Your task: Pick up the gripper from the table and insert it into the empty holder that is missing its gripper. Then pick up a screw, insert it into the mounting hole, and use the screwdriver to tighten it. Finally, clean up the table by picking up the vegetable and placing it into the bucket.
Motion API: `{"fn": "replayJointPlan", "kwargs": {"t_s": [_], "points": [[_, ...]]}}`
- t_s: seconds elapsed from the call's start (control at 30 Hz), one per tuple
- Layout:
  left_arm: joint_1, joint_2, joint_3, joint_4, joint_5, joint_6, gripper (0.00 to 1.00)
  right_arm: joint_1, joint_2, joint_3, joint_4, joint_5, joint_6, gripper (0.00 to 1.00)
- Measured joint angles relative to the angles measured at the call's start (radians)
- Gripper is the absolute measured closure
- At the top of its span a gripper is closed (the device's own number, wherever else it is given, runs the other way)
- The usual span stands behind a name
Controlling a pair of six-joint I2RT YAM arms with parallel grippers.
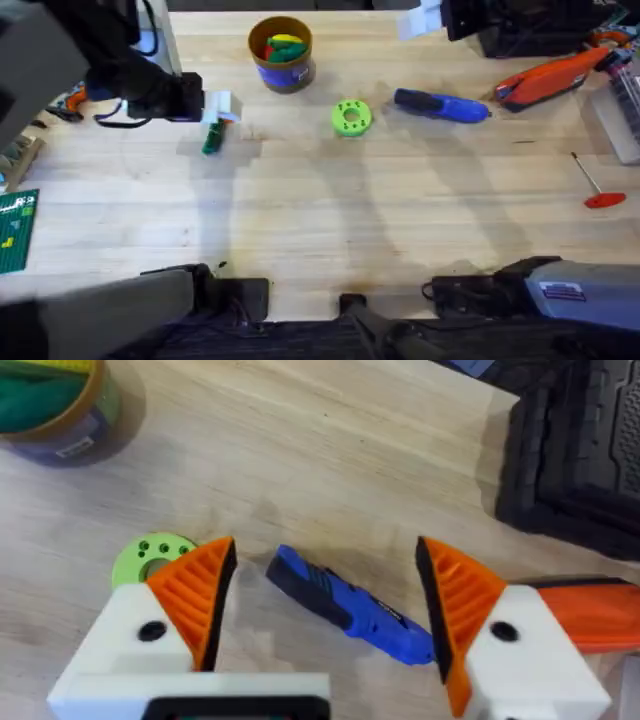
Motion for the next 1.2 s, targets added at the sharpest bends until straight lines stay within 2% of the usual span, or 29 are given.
{"fn": "replayJointPlan", "kwargs": {"t_s": [0.23,0.47,0.57,0.73,0.77,0.9,1.03,1.2], "points": [[0.032,0.191,0.000,0.145,-0.018,-0.002,0.013,0.000,0.000,0.000,-0.007,0.000,0.000,0.010],[-0.010,0.322,0.000,0.179,-0.041,0.006,0.011,0.000,0.000,0.000,-0.008,0.000,0.000,0.011],[-0.022,0.329,0.006,0.183,-0.053,0.011,0.151,0.000,0.000,0.000,-0.011,0.000,0.000,0.012],[-0.014,0.331,0.010,0.182,-0.050,0.013,0.919,0.000,0.000,0.000,-0.020,0.000,0.000,0.010],[-0.013,0.328,0.013,0.186,-0.050,0.017,0.975,0.000,0.000,0.000,-0.021,0.000,0.000,0.010],[-0.011,0.330,0.016,0.175,-0.055,0.015,0.987,0.000,0.000,0.000,-0.022,0.000,0.000,0.010],[-0.011,0.338,0.048,0.098,-0.062,0.003,0.988,0.000,0.000,0.000,-0.022,0.000,0.000,0.009],[-0.012,0.340,0.206,-0.015,-0.029,-0.003,0.991,0.000,0.000,0.000,-0.025,0.000,0.000,0.010]]}}
